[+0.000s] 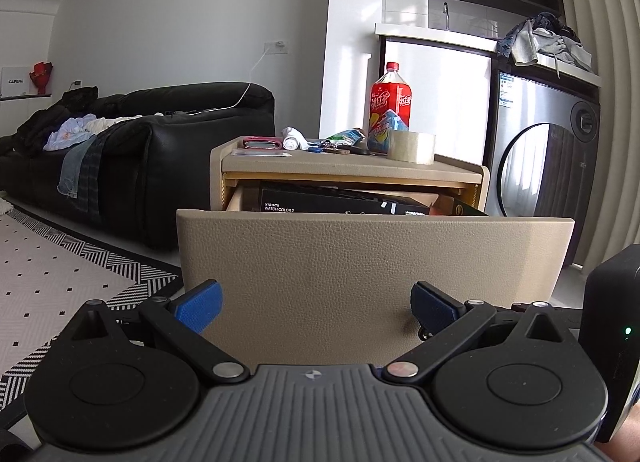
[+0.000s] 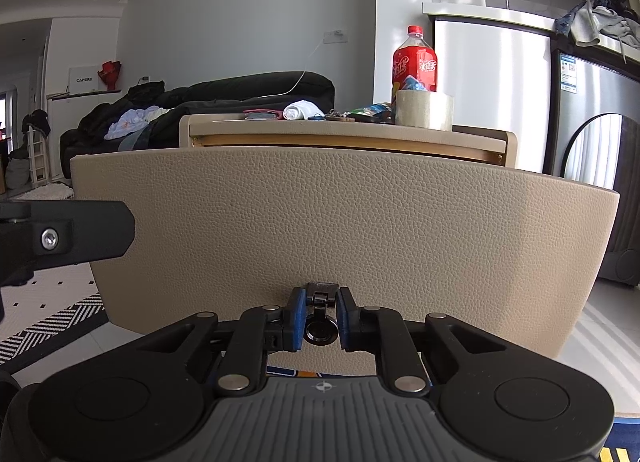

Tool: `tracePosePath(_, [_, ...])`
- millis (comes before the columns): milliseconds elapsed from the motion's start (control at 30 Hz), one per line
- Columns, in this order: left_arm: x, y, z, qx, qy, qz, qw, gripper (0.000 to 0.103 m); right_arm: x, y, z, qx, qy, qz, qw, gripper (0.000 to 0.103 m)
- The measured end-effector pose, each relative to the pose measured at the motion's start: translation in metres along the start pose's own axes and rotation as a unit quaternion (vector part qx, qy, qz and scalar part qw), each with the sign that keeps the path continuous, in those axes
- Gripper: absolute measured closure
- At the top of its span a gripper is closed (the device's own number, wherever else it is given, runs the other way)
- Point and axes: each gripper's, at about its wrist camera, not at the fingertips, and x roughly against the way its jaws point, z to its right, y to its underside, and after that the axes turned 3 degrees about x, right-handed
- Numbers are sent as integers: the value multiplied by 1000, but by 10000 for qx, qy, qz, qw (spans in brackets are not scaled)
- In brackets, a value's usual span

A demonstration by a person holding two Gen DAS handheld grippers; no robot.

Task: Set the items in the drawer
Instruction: 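Push the upper drawer shut into the nightstand with the right gripper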

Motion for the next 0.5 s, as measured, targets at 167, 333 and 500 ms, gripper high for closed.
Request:
tracePosePath(167, [0, 1, -3, 49, -40, -15, 10000, 0, -2, 0, 0, -7, 9, 4, 10000, 85])
tracePosePath(333, [0, 2, -5, 79, -75, -41, 9999, 0, -3, -1, -1, -13, 17, 8, 10000, 85])
tracePosePath(500, [0, 3, -4, 58, -66, -45, 10000, 0, -5, -1, -2, -5, 31, 16, 10000, 85])
